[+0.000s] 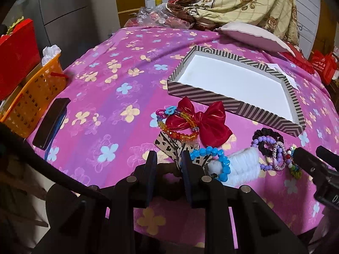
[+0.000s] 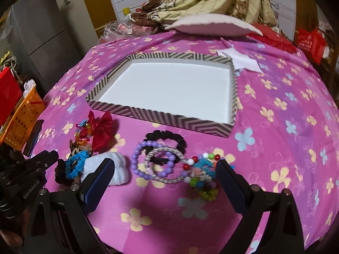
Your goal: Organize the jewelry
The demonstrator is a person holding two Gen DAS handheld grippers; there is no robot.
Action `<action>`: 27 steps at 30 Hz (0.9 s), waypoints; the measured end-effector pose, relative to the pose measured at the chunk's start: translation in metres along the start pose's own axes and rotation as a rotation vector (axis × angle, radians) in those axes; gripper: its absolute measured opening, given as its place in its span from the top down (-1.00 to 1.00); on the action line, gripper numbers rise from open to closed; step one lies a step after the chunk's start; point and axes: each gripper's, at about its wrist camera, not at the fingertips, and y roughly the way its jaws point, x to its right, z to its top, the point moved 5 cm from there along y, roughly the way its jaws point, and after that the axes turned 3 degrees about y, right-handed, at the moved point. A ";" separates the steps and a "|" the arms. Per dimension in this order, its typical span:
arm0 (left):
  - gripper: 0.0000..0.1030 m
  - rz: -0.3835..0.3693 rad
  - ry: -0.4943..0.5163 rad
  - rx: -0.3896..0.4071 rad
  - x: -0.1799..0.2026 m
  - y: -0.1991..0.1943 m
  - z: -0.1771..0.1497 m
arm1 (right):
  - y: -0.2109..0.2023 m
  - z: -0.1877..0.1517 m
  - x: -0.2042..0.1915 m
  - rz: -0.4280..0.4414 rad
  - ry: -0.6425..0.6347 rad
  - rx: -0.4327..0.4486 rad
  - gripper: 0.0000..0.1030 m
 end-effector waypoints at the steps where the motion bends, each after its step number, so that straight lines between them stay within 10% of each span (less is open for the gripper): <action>1: 0.14 -0.001 -0.002 0.001 0.000 0.000 -0.001 | -0.001 0.000 -0.002 -0.001 -0.002 0.002 -0.91; 27: 0.14 -0.006 -0.016 0.001 0.000 -0.006 -0.005 | -0.002 -0.005 -0.021 -0.019 -0.041 -0.006 -0.91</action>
